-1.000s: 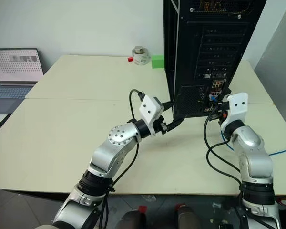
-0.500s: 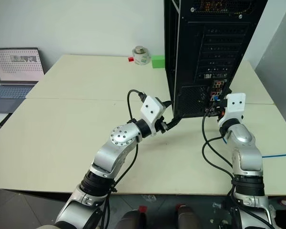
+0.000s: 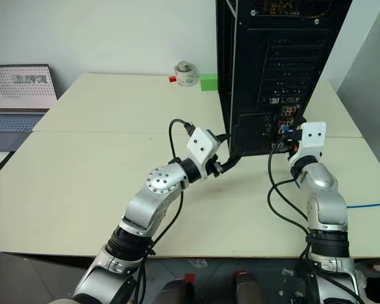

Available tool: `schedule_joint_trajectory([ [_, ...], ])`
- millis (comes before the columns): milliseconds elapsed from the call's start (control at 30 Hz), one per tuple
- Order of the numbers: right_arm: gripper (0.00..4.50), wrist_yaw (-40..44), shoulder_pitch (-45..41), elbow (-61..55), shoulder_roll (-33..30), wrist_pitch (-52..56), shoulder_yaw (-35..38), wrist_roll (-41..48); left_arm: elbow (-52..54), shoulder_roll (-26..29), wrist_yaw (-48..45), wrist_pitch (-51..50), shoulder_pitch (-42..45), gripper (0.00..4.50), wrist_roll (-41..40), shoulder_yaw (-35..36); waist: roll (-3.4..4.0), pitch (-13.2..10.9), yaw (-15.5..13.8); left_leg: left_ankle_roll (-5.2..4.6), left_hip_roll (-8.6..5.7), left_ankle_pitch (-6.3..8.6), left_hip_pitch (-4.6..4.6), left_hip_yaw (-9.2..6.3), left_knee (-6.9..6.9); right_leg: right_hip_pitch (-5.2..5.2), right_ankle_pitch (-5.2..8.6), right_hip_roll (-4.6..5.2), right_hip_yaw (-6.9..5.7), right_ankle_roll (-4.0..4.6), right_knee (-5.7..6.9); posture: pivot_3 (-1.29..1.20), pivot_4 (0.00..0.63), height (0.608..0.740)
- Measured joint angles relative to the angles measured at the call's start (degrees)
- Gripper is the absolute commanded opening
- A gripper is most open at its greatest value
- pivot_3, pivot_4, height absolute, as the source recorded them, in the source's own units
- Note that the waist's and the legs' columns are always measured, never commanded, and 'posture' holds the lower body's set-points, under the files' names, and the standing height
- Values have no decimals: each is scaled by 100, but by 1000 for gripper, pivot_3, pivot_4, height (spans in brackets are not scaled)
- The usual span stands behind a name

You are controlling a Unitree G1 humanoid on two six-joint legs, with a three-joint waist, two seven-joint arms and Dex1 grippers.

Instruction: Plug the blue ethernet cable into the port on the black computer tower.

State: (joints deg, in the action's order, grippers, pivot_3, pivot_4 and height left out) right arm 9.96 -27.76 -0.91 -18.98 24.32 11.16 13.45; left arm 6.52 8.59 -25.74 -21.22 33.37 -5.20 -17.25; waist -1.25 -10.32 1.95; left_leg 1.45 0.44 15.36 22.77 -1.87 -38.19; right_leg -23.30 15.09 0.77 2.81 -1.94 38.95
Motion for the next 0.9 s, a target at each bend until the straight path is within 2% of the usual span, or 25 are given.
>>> schedule_joint_trajectory([
  [600,0,-220,-200,1,226,237,101,177,1,6,-19,-2,-4,3167,0,1,1,0,23,0,3,0,-5,10,2,-2,0,-4,12,0,1,0,150,740],
  [900,0,-691,-224,-70,509,205,-152,-231,1,-4,-12,-74,-6,3167,-2,2,2,1,30,0,5,0,-6,11,3,-2,0,-8,14,0,2,0,150,740],
])
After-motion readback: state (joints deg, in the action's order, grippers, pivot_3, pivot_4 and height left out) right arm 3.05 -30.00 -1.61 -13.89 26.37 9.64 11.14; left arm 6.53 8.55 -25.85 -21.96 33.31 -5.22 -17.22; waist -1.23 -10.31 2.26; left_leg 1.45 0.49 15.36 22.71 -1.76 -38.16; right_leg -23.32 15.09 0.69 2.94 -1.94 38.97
